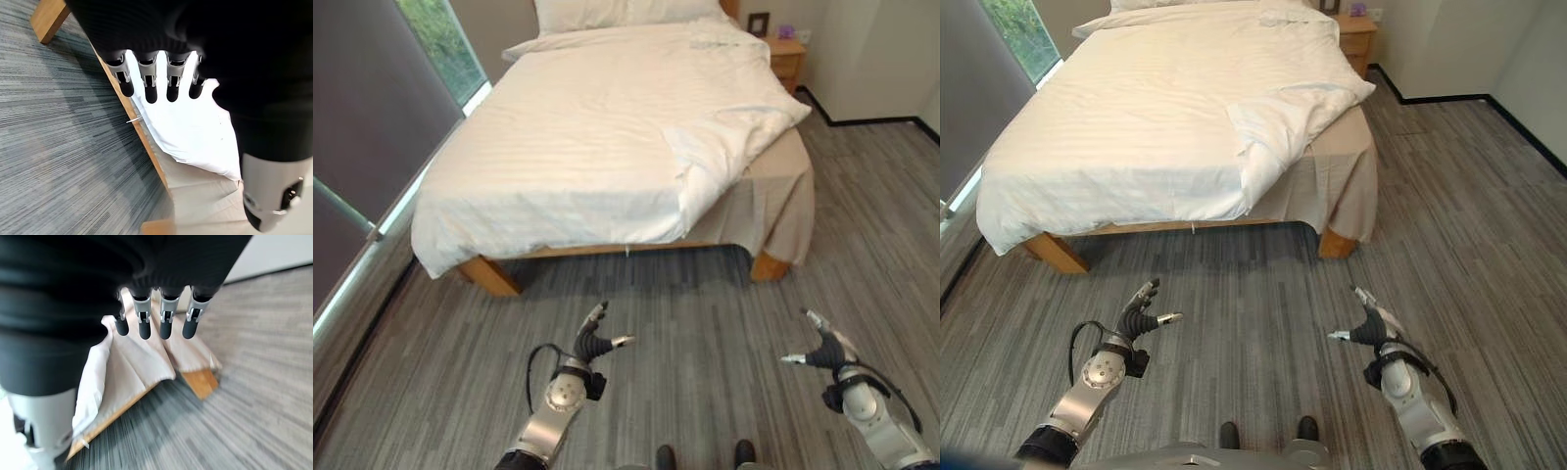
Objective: Making the bed.
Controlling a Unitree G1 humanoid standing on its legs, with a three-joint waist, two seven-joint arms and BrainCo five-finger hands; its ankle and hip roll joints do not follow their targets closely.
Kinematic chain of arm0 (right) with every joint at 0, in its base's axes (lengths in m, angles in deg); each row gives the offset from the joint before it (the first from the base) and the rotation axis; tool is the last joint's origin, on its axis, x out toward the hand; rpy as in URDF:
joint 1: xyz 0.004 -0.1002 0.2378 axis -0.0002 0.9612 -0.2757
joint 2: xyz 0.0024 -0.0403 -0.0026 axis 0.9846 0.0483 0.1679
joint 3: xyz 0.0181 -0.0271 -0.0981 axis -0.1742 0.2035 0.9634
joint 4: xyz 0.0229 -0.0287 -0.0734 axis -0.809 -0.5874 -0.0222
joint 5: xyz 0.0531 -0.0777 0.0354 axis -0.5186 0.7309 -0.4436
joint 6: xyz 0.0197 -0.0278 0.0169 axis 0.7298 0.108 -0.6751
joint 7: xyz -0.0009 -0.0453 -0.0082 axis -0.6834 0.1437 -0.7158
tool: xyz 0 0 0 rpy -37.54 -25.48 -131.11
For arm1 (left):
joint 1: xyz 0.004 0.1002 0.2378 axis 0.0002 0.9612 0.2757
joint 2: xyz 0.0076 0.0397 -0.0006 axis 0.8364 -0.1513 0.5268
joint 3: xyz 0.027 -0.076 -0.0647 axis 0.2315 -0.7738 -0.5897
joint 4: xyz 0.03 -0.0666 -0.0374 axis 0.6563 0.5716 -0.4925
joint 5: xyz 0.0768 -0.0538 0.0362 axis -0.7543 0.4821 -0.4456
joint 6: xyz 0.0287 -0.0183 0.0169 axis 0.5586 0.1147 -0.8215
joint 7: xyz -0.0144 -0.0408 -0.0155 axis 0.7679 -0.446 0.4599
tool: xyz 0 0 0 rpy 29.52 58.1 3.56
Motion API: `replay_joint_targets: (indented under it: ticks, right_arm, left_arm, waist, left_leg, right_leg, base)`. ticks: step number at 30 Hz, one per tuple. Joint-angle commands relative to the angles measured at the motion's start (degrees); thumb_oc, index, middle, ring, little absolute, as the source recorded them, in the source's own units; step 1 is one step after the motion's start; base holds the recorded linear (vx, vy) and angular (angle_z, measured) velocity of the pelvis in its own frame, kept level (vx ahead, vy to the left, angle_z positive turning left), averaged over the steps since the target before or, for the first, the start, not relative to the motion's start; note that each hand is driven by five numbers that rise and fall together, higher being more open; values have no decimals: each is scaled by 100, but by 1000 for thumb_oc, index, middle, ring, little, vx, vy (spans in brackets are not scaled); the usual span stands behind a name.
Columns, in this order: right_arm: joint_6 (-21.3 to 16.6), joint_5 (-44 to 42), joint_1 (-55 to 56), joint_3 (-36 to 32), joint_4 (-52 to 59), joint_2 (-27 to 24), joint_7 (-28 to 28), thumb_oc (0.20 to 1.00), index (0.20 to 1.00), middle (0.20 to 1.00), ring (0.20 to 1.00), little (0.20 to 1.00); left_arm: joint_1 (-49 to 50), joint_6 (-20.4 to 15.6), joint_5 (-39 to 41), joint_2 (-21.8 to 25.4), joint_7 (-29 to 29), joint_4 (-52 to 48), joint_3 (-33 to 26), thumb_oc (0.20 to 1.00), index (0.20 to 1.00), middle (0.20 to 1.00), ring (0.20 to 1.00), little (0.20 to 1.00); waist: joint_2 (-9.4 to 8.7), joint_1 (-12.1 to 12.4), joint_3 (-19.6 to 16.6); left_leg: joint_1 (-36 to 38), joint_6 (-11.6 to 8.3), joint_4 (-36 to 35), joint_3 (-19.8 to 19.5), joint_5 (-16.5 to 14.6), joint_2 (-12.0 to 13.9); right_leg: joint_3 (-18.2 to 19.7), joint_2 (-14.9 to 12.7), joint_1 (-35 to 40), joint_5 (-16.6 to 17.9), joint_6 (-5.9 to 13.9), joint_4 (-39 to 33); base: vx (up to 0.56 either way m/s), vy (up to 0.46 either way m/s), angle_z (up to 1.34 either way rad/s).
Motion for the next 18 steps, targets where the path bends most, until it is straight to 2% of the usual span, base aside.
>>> replay_joint_targets:
  ticks: [1, 5, 6, 8, 9, 11, 13, 14, 16, 18]
  right_arm:
    - [-320, -154, -262, -171, 451, 164, 51, 1000, 1000, 1000, 1000, 1000]
    - [-276, -242, -276, -160, 356, 262, 66, 1000, 1000, 1000, 1000, 1000]
    - [-238, -224, -241, -174, 389, 281, 51, 1000, 1000, 1000, 1000, 1000]
    - [-188, -244, -275, -167, 441, 304, 36, 1000, 1000, 1000, 1000, 1000]
    - [-185, -245, -287, -166, 441, 301, 36, 1000, 1000, 1000, 1000, 1000]
    - [-159, -323, -272, -212, 566, 383, 22, 1000, 1000, 1000, 1000, 1000]
    - [-163, -470, -280, -230, 617, 471, -11, 1000, 1000, 1000, 1000, 1000]
    - [-160, -527, -223, -246, 683, 503, -40, 1000, 1000, 1000, 1000, 1000]
    - [-168, -703, -101, -324, 805, 552, -10, 1000, 1000, 1000, 1000, 1000]
    - [-169, -811, -6, -416, 879, 588, 25, 1000, 1000, 1000, 1000, 1000]
  left_arm:
    - [-207, -362, -234, 98, 85, -323, -199, 1000, 1000, 1000, 1000, 1000]
    - [-201, -278, 63, 56, 6, -192, -167, 1000, 1000, 1000, 1000, 1000]
    - [-143, -243, 78, 70, 9, -180, -191, 1000, 1000, 1000, 1000, 1000]
    - [-144, -195, 198, 49, 61, -134, -205, 1000, 1000, 1000, 1000, 1000]
    - [-156, -197, 200, 46, 61, -127, -210, 1000, 1000, 1000, 1000, 1000]
    - [-161, -157, 329, 24, 60, -96, -262, 1000, 1000, 1000, 1000, 1000]
    - [-160, -139, 427, -7, 1, -95, -276, 1000, 1000, 1000, 1000, 1000]
    - [-137, -130, 436, -17, -33, -97, -293, 1000, 1000, 1000, 1000, 1000]
    - [-129, -111, 434, -8, -74, -128, -302, 1000, 1000, 1000, 1000, 1000]
    - [-172, -133, 392, 5, -88, -92, -313, 1000, 1000, 1000, 1000, 1000]
  waist:
    - [-333, 127, -72]
    - [-344, 127, 50]
    - [-300, 139, 198]
    - [-242, 51, 437]
    - [-247, 60, 441]
    - [-163, 11, 551]
    - [-176, -59, 574]
    - [-167, -140, 578]
    - [-214, -289, 578]
    - [-206, -420, 567]
  left_leg:
    - [87, -834, 35, -538, -570, 494]
    - [186, -733, 35, -522, -621, 465]
    - [266, -675, 35, -470, -664, 472]
    - [373, -644, 35, -440, -664, 495]
    - [364, -643, 35, -428, -661, 488]
    - [469, -646, 35, -371, -750, 563]
    - [594, -661, 35, -319, -879, 540]
    - [679, -701, 35, -344, -965, 577]
    - [802, -756, 35, -430, -1106, 554]
    - [971, -833, 35, -508, -1270, 600]
  right_leg:
    - [88, -264, -22, -265, 400, 81]
    - [82, -288, -59, -274, 369, 299]
    - [126, -277, -474, -309, 471, 1142]
    - [117, -322, -973, 175, 751, 2012]
    - [138, -327, -1015, 159, 751, 2065]
    - [-146, -425, -1361, 191, 757, 2437]
    - [-565, -461, -1552, 12, 590, 2165]
    - [-739, -340, -1566, -81, 477, 1866]
    - [-820, -71, -1686, -47, 359, 1198]
    - [-784, 43, -1787, 98, 326, 749]
  base:
    - [0, 0, 0]
    - [3, 32, -7]
    - [-42, 50, -4]
    - [-58, 36, -17]
    - [-15, 25, -25]
    - [81, 13, -13]
    - [222, -65, -6]
    - [294, -121, -4]
    - [334, -139, 28]
    - [368, -164, 42]
